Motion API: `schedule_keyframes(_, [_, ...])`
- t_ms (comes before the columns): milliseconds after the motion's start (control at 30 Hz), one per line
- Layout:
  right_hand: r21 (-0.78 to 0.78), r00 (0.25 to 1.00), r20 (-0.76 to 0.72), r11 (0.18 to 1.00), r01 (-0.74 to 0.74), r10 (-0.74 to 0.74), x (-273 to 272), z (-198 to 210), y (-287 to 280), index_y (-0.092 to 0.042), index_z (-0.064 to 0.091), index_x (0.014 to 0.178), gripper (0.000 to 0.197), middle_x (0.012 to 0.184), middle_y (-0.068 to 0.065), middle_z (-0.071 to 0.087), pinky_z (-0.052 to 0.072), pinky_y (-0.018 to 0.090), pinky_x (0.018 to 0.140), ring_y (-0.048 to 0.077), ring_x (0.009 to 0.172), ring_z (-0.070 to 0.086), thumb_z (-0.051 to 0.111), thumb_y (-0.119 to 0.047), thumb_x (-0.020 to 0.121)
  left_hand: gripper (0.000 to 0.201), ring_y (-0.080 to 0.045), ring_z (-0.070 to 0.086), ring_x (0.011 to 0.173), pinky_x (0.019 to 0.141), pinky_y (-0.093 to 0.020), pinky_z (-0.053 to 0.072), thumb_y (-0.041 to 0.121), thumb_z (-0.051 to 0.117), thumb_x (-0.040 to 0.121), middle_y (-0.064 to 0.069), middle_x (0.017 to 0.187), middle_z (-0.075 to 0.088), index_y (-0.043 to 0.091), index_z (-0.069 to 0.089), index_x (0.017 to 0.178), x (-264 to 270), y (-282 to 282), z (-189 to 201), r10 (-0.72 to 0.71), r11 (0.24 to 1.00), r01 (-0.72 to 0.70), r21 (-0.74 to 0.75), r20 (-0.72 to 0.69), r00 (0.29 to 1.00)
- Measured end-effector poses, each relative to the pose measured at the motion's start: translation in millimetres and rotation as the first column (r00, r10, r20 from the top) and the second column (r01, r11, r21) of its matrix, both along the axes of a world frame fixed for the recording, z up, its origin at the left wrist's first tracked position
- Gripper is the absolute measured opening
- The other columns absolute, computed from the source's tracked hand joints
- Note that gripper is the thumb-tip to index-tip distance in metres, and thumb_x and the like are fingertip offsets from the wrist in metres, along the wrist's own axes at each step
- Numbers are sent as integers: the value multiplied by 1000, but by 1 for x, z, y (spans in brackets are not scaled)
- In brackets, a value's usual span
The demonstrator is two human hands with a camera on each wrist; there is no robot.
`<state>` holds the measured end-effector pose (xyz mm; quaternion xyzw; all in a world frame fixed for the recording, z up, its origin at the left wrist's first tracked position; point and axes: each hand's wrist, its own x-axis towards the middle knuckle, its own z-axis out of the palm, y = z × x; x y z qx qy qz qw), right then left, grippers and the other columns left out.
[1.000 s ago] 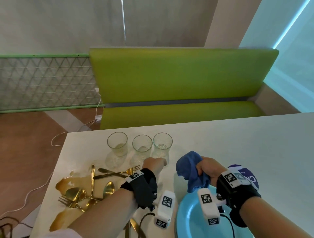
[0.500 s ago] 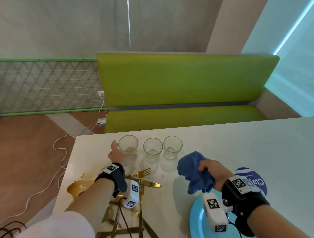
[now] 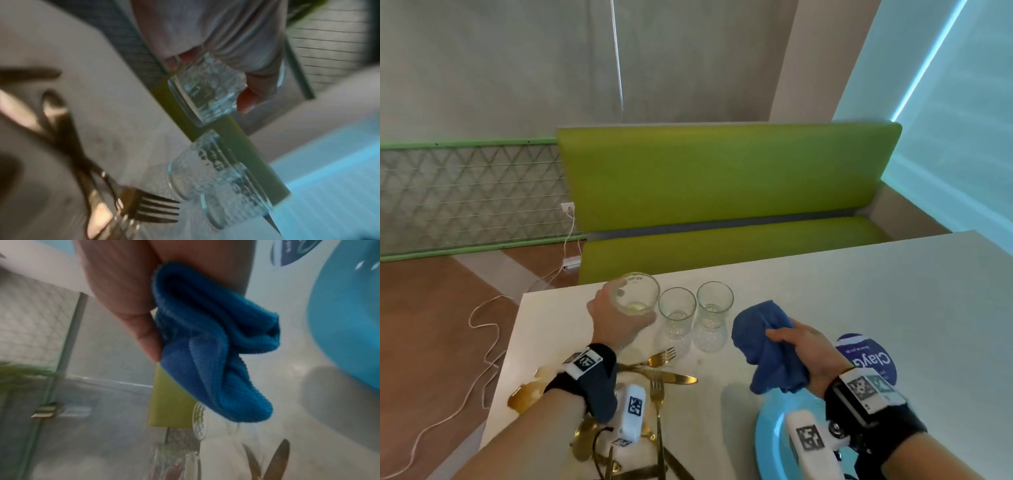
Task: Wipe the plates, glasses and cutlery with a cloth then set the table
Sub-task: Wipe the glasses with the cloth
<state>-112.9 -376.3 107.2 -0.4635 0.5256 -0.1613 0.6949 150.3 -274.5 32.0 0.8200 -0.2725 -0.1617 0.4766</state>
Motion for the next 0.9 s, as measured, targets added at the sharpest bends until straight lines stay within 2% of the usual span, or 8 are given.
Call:
schedule_keyframes(200, [-357, 950, 112, 904, -235, 291, 37, 42, 30, -20, 63, 90, 25, 83, 0, 66, 48, 24, 72, 15, 81, 60, 49, 0, 91, 85, -21, 39, 113, 95, -26, 31, 48, 70, 41, -1, 122, 45, 22, 44, 117, -28, 22, 29, -306, 896, 418, -152, 470, 828])
schedule_keyframes(300, [-793, 858, -314, 384, -472, 405, 48, 48, 58, -17, 61, 99, 22, 79, -1, 60, 39, 14, 65, 11, 70, 51, 51, -1, 87, 85, -10, 41, 123, 106, -16, 33, 41, 78, 45, 8, 131, 46, 28, 44, 122, -43, 24, 40, -442, 829, 530, -176, 374, 815])
schedule_keyframes(367, [-759, 709, -634, -77, -646, 308, 52, 38, 72, -13, 62, 107, 36, 90, 1, 65, 44, 16, 72, 14, 76, 55, 57, -4, 72, 80, -3, 51, 111, 99, -22, 43, 46, 77, 48, 7, 121, 55, 27, 48, 120, -53, 23, 52, -478, 825, 545, -152, 327, 815])
schedule_keyframes(433, [-565, 534, -825, -250, -787, 184, 53, 34, 81, -9, 55, 119, 49, 113, 8, 62, 47, 30, 92, 24, 99, 57, 61, -7, 70, 78, -8, 56, 105, 95, -30, 46, 39, 81, 49, 2, 116, 60, 19, 53, 119, -61, 23, 64, -522, 799, 594, -95, 381, 764])
schedule_keyframes(567, [-186, 175, -983, -324, -928, 62, 46, 37, 78, -7, 32, 140, 57, 145, 12, 37, 18, 37, 117, 29, 135, 32, 53, -12, 87, 73, -20, 57, 101, 94, -33, 45, 28, 84, 52, -3, 109, 61, 16, 55, 117, -74, 20, 77, -662, 668, 728, 153, 570, 487])
schedule_keyframes(667, [-3, -26, -996, -307, -952, 90, 47, 38, 72, -5, 42, 134, 49, 139, 14, 43, 30, 36, 112, 30, 130, 39, 55, -13, 88, 77, -20, 55, 106, 97, -32, 37, 27, 86, 51, -4, 112, 61, 15, 54, 120, -88, 20, 75, -701, 642, 726, 246, 572, 426])
schedule_keyframes(833, [-443, 481, -648, 221, -869, 591, 31, 38, 64, -10, 52, 76, 22, 74, 4, 54, 44, 18, 51, 15, 69, 53, 53, -3, 56, 60, -16, 52, 98, 88, -36, 41, 25, 71, 55, -3, 104, 64, 21, 48, 110, -109, 29, 56, -578, 704, 696, 143, 685, 444])
schedule_keyframes(900, [-401, 427, -652, 193, -895, 626, 28, 36, 66, -6, 54, 82, 23, 81, 11, 59, 45, 17, 53, 13, 67, 53, 56, 2, 61, 62, -18, 53, 100, 89, -37, 43, 26, 70, 58, -4, 107, 62, 21, 47, 115, -108, 27, 54, -640, 676, 709, 200, 637, 430])
